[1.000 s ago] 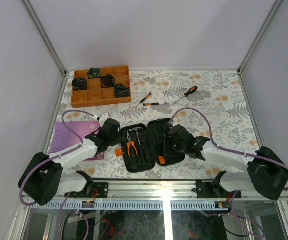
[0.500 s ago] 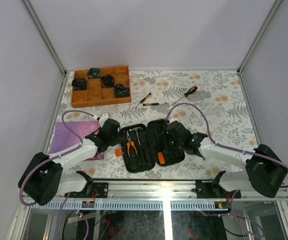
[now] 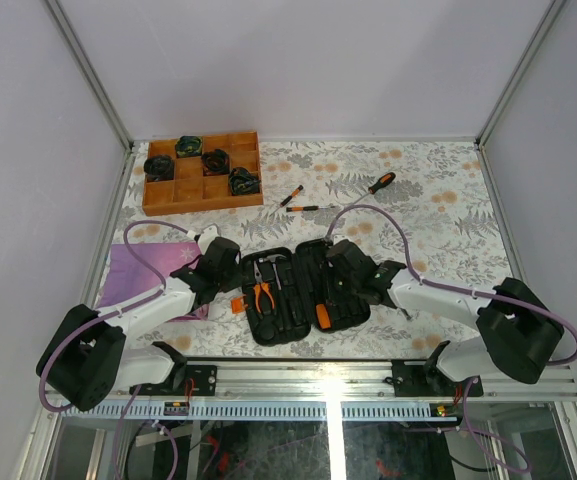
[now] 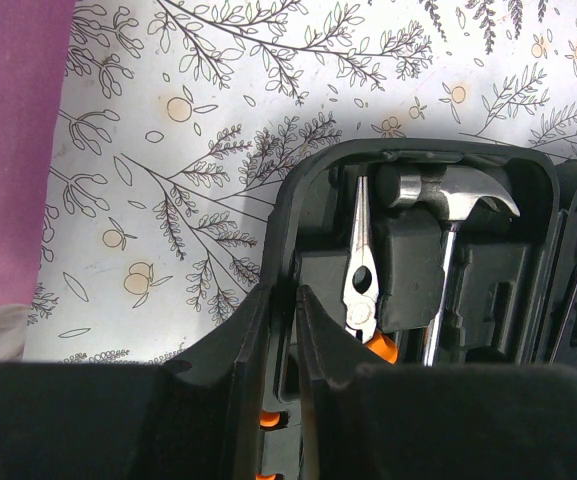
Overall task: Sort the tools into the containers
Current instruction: Place the screwdriver in the storage box, then adjust the storage box at the center of the board, then adjust the screwdriver in the storage box.
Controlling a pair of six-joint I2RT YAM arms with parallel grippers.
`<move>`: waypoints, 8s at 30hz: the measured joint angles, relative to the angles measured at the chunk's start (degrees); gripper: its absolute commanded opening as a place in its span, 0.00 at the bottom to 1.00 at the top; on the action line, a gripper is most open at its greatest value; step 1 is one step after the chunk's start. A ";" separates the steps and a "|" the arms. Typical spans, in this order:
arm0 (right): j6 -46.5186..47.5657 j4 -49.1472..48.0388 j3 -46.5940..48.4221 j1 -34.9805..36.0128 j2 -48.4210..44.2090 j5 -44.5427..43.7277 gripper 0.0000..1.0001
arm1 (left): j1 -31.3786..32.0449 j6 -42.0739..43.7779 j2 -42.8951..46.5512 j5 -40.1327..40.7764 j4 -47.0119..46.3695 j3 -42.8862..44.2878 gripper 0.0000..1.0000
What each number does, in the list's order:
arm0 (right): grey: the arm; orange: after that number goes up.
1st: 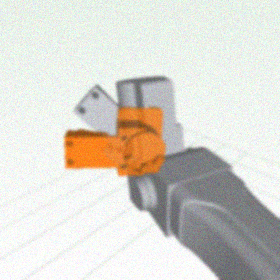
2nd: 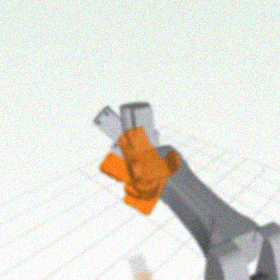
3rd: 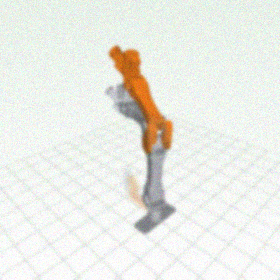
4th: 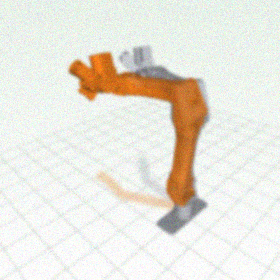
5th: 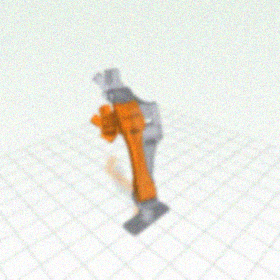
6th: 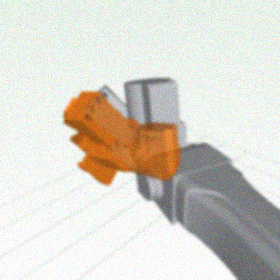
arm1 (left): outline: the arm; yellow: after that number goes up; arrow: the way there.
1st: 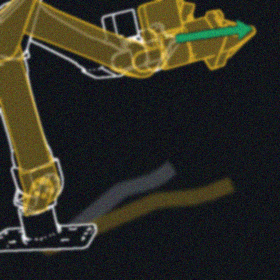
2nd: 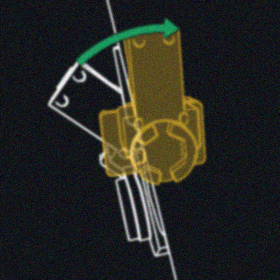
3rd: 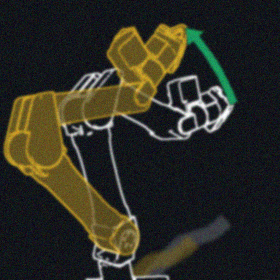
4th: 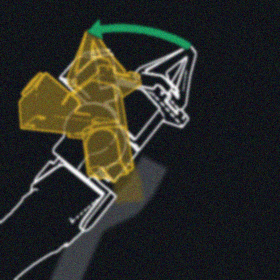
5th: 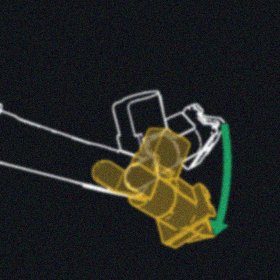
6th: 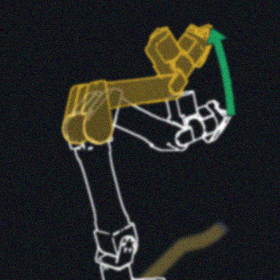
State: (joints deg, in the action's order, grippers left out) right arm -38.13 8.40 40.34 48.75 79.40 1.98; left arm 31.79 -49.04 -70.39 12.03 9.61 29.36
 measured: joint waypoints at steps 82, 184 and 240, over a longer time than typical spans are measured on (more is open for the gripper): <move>-1.20 21.64 24.61 5.79 26.73 -3.72 0.00 | 1.60 2.03 0.90 7.80 -0.52 -1.22 0.00; -3.37 13.33 -3.72 -5.27 -17.27 -14.67 0.49 | 8.26 11.72 -1.53 -1.03 7.76 14.75 0.33; -0.66 7.23 -5.57 -11.26 -18.45 -0.24 0.35 | 35.74 -2.99 -13.07 7.04 9.25 15.91 0.29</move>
State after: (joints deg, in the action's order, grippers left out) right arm -38.79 15.64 34.76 37.50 60.95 1.74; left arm 67.53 -52.03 -83.46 19.07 18.85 45.28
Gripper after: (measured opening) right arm 0.357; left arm 0.293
